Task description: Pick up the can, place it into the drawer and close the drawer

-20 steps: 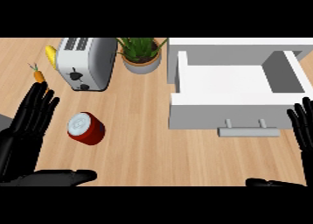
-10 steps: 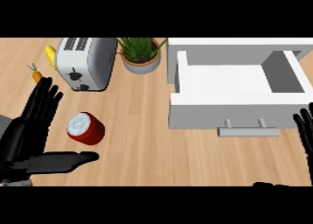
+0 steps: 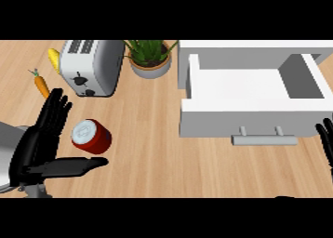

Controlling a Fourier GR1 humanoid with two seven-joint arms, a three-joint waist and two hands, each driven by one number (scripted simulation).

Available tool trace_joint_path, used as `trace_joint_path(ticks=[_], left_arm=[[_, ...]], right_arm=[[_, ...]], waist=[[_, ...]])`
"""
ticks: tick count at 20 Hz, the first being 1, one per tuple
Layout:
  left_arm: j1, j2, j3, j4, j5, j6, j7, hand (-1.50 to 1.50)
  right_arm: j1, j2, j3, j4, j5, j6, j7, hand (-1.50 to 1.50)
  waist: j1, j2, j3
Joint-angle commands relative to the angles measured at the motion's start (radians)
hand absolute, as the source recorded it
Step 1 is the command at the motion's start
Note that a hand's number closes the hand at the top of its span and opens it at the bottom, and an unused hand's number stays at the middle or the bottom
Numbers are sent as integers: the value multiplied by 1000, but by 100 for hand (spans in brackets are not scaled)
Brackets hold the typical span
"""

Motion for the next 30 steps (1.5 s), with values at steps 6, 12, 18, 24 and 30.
trace_joint_path(ticks=[6,12,18,24,30], left_arm=[[-7,9,56,183,4,-3,-147,-150],[63,-6,37,187,-19,5,-206,-150],[-57,49,113,375,14,-22,-269,-150],[23,35,102,474,-13,-32,-423,-150],[-10,65,136,527,18,-50,-415,-150]], right_arm=[[-14,18,-5,40,27,11,-29,-150],[38,23,-39,34,-6,63,-79,-150],[-36,23,-24,-17,18,21,31,-150],[16,39,-32,-30,-1,53,14,-150],[38,33,-56,-104,-39,71,55,-150]], waist=[[0,0,0],[1,0,0],[-1,0,0],[0,0,0],[-1,-1,0]])
